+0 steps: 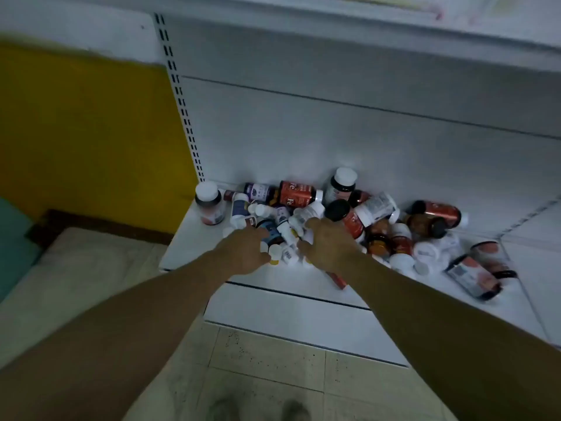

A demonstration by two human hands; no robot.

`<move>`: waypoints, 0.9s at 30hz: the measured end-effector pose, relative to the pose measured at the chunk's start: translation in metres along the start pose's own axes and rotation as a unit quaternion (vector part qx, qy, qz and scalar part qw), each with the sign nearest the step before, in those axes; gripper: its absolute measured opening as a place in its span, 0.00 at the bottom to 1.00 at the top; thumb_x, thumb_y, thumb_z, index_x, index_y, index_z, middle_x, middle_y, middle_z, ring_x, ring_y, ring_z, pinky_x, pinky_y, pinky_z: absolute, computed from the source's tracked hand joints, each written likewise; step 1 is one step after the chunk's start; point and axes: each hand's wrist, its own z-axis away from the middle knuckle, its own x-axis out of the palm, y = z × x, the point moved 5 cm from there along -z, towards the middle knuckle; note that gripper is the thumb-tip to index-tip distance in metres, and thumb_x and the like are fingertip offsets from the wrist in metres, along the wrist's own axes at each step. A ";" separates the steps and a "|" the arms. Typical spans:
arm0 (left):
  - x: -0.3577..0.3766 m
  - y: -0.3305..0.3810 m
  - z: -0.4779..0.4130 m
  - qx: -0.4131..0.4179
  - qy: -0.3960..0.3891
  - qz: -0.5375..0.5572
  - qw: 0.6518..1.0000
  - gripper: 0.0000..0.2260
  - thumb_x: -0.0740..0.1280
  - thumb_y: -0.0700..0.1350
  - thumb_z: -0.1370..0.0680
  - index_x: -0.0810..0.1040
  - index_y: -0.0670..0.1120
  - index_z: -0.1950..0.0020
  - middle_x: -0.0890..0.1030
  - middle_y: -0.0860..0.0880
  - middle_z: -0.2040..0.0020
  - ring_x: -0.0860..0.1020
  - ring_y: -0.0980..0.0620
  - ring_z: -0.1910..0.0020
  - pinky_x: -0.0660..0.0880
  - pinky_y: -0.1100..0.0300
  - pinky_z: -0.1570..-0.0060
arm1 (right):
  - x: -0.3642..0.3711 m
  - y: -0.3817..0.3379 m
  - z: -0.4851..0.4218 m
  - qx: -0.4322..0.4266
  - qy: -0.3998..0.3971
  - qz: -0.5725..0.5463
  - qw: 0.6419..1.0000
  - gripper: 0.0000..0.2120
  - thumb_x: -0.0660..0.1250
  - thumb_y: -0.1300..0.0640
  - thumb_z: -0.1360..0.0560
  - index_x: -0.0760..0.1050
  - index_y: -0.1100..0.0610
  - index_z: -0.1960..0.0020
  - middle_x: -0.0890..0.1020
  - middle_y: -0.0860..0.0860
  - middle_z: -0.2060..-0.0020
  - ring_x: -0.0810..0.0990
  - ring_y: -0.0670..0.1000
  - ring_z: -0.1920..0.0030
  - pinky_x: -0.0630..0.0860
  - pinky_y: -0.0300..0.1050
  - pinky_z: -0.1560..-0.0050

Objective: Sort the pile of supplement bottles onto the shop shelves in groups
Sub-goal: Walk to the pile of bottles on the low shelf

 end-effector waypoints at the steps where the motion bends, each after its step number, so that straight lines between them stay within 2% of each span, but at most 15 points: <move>1: 0.006 -0.001 -0.007 0.006 0.008 -0.005 1.000 0.25 0.68 0.50 0.24 0.68 0.45 0.30 0.72 0.42 0.34 0.72 0.44 0.38 0.69 0.55 0.40 | 0.011 0.005 -0.006 0.004 -0.025 0.021 0.999 0.25 0.62 0.48 0.22 0.65 0.57 0.29 0.74 0.59 0.38 0.72 0.60 0.38 0.71 0.47 0.43; 4: 0.030 -0.003 -0.025 0.022 0.012 -0.046 0.999 0.29 0.69 0.49 0.25 0.65 0.46 0.27 0.70 0.42 0.32 0.68 0.43 0.34 0.65 0.50 0.35 | 0.045 0.022 -0.016 -0.002 -0.072 0.073 0.995 0.26 0.63 0.50 0.23 0.63 0.58 0.28 0.70 0.58 0.34 0.69 0.59 0.34 0.70 0.49 0.38; 7: 0.053 -0.007 -0.039 0.026 -0.002 -0.133 0.991 0.33 0.68 0.52 0.25 0.59 0.49 0.24 0.64 0.46 0.27 0.61 0.43 0.29 0.62 0.48 0.32 | 0.069 0.028 -0.020 -0.039 -0.092 0.183 0.978 0.26 0.61 0.52 0.21 0.59 0.57 0.27 0.68 0.58 0.34 0.67 0.59 0.34 0.67 0.51 0.36; 10: 0.055 -0.004 -0.043 0.031 0.059 -0.217 0.974 0.26 0.65 0.54 0.24 0.64 0.51 0.27 0.66 0.47 0.31 0.62 0.43 0.32 0.64 0.49 0.36 | 0.073 0.027 -0.019 -0.062 -0.055 0.245 0.966 0.23 0.59 0.57 0.22 0.61 0.57 0.28 0.68 0.58 0.35 0.68 0.59 0.36 0.67 0.50 0.36; 12: 0.053 0.000 -0.042 0.042 0.087 -0.219 0.971 0.22 0.65 0.54 0.24 0.69 0.52 0.31 0.68 0.47 0.34 0.63 0.43 0.34 0.63 0.50 0.36 | 0.072 0.023 -0.016 -0.064 -0.039 0.243 0.967 0.22 0.59 0.58 0.22 0.62 0.58 0.30 0.68 0.58 0.36 0.69 0.59 0.37 0.68 0.50 0.38; 14: 0.048 0.001 -0.037 0.052 0.107 -0.159 0.980 0.21 0.67 0.56 0.25 0.73 0.49 0.35 0.71 0.46 0.37 0.66 0.43 0.36 0.62 0.53 0.36 | 0.065 0.021 -0.010 -0.041 -0.029 0.195 0.980 0.20 0.60 0.56 0.22 0.64 0.59 0.31 0.68 0.59 0.37 0.70 0.59 0.38 0.69 0.49 0.39; 16: 0.030 0.006 -0.024 0.036 0.144 0.030 0.989 0.18 0.68 0.54 0.26 0.77 0.44 0.42 0.76 0.45 0.45 0.72 0.45 0.44 0.65 0.58 0.45 | 0.049 0.019 -0.003 -0.011 0.018 0.072 0.997 0.18 0.61 0.55 0.21 0.69 0.61 0.34 0.71 0.59 0.40 0.71 0.59 0.40 0.69 0.47 0.41; 18: 0.010 0.011 -0.003 -0.025 0.142 0.234 0.962 0.11 0.70 0.47 0.25 0.76 0.44 0.48 0.77 0.50 0.55 0.75 0.49 0.53 0.68 0.61 0.57 | 0.022 0.017 0.014 0.053 0.091 -0.134 0.985 0.10 0.65 0.56 0.23 0.75 0.59 0.44 0.75 0.57 0.49 0.73 0.55 0.48 0.70 0.45 0.49; 19: 0.001 0.016 0.008 -0.054 0.128 0.305 0.942 0.09 0.70 0.45 0.25 0.75 0.44 0.49 0.77 0.51 0.57 0.75 0.51 0.56 0.69 0.61 0.60 | 0.010 0.018 0.026 0.107 0.109 -0.254 0.955 0.05 0.68 0.57 0.25 0.75 0.56 0.50 0.76 0.54 0.54 0.74 0.52 0.54 0.70 0.44 0.53; 20: -0.007 0.019 0.018 -0.071 0.109 0.376 0.918 0.08 0.70 0.43 0.25 0.75 0.43 0.49 0.78 0.50 0.57 0.76 0.51 0.56 0.71 0.61 0.59 | 0.001 0.016 0.041 0.159 0.109 -0.367 0.910 0.05 0.69 0.58 0.26 0.74 0.55 0.51 0.76 0.54 0.55 0.74 0.50 0.58 0.71 0.42 0.57; 22: -0.024 0.029 0.043 -0.090 0.067 0.534 0.838 0.10 0.67 0.39 0.24 0.77 0.42 0.43 0.80 0.45 0.53 0.78 0.47 0.54 0.76 0.57 0.53 | -0.011 0.003 0.069 0.203 0.089 -0.550 0.805 0.09 0.68 0.63 0.26 0.73 0.60 0.46 0.77 0.57 0.52 0.77 0.50 0.60 0.75 0.38 0.62; 23: -0.032 0.035 0.055 -0.094 0.042 0.606 0.789 0.11 0.65 0.38 0.23 0.76 0.42 0.41 0.80 0.43 0.50 0.79 0.45 0.52 0.78 0.53 0.50 | -0.015 -0.005 0.079 0.199 0.083 -0.626 0.750 0.13 0.67 0.66 0.25 0.72 0.62 0.41 0.77 0.59 0.48 0.79 0.52 0.57 0.78 0.39 0.60; 25: -0.050 0.051 0.080 -0.075 -0.003 0.700 0.711 0.11 0.60 0.38 0.21 0.77 0.46 0.42 0.80 0.41 0.47 0.80 0.43 0.51 0.78 0.46 0.51 | -0.033 -0.028 0.103 0.160 0.083 -0.732 0.657 0.19 0.62 0.70 0.24 0.70 0.60 0.34 0.76 0.59 0.42 0.81 0.56 0.50 0.80 0.48 0.48; 27: -0.066 0.068 0.102 -0.038 -0.040 0.742 0.669 0.12 0.58 0.38 0.21 0.77 0.48 0.43 0.81 0.42 0.50 0.82 0.44 0.57 0.79 0.47 0.57 | -0.050 -0.048 0.121 0.126 0.076 -0.777 0.612 0.22 0.55 0.70 0.23 0.71 0.53 0.33 0.78 0.57 0.43 0.81 0.57 0.52 0.78 0.50 0.48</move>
